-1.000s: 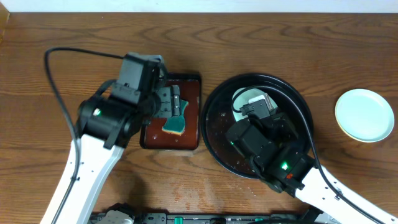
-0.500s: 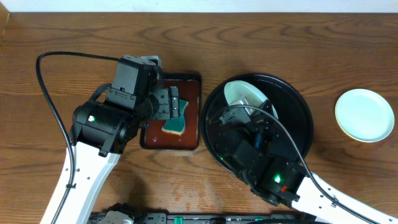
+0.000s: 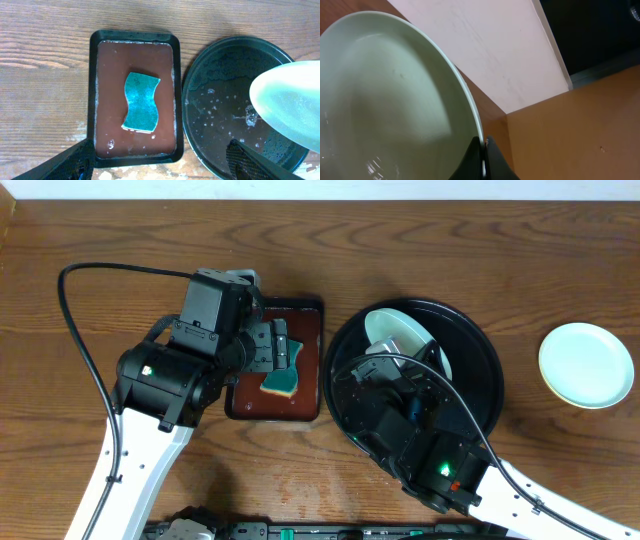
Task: Clean dirty plates on tray and stack at the side
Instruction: 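Lift the cleaned plate with the right gripper off the round tray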
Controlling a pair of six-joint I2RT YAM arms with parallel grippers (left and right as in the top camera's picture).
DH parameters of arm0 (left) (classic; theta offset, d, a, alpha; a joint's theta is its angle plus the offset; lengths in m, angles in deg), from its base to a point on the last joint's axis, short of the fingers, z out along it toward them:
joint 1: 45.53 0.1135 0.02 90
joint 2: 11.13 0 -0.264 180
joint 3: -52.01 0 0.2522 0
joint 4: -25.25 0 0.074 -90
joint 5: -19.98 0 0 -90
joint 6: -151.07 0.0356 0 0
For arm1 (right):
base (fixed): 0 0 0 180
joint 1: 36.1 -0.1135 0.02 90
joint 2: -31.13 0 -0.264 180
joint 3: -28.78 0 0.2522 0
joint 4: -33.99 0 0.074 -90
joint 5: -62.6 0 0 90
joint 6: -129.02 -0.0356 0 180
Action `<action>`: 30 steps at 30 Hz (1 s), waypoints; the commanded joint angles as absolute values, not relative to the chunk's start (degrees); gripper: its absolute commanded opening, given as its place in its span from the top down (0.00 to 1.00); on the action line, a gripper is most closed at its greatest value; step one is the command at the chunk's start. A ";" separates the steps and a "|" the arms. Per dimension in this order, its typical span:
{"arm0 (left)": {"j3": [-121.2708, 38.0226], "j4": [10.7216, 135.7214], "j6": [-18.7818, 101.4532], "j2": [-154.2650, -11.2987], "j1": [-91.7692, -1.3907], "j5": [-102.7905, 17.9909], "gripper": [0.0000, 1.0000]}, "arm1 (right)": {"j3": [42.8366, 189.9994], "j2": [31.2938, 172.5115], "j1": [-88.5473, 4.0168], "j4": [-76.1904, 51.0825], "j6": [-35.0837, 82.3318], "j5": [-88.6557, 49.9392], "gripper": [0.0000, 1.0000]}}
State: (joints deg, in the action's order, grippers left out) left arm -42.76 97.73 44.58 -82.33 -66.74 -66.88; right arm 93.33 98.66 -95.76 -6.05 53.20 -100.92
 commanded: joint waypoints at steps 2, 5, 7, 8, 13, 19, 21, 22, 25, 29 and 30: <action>-42.87 97.89 44.54 -82.31 -66.70 -66.55 0.16 | 93.68 97.89 -96.15 -5.83 53.44 -103.02 0.99; -42.87 97.89 44.54 -82.31 -66.70 -66.55 0.16 | 93.65 97.89 -96.09 -5.83 53.42 -102.99 0.99; -42.87 97.89 44.54 -82.31 -66.70 -66.57 0.16 | 93.65 97.87 -96.09 -5.85 53.20 -103.02 0.99; -42.87 97.89 44.54 -82.31 -66.70 -66.55 0.16 | 93.65 97.89 -96.09 -5.83 53.20 -102.99 0.99; -42.87 97.89 44.54 -82.31 -66.70 -66.57 0.16 | 93.65 97.89 -96.02 -5.85 52.32 -102.99 0.99; -42.87 97.89 44.54 -82.31 -66.70 -66.55 0.16 | 93.65 97.89 -95.91 -5.72 51.62 -102.86 0.99; -42.87 97.89 44.54 -82.31 -66.70 -66.55 0.16 | 93.65 97.89 -95.30 -5.70 51.25 -101.97 0.99; -42.87 97.89 44.54 -82.31 -66.70 -66.57 0.16 | 93.65 97.89 -95.02 -5.72 51.25 -101.68 0.99; -42.87 97.89 44.54 -82.31 -66.70 -66.57 0.16 | 93.65 97.89 -93.62 -5.66 49.68 -100.39 0.99; -42.87 97.89 44.54 -82.31 -66.70 -66.55 0.16 | 93.65 97.87 -88.98 -5.90 42.22 -98.19 0.99; -42.87 97.89 44.54 -82.31 -66.70 -66.55 0.16 | 93.65 97.80 -87.19 -5.94 41.04 -94.93 0.99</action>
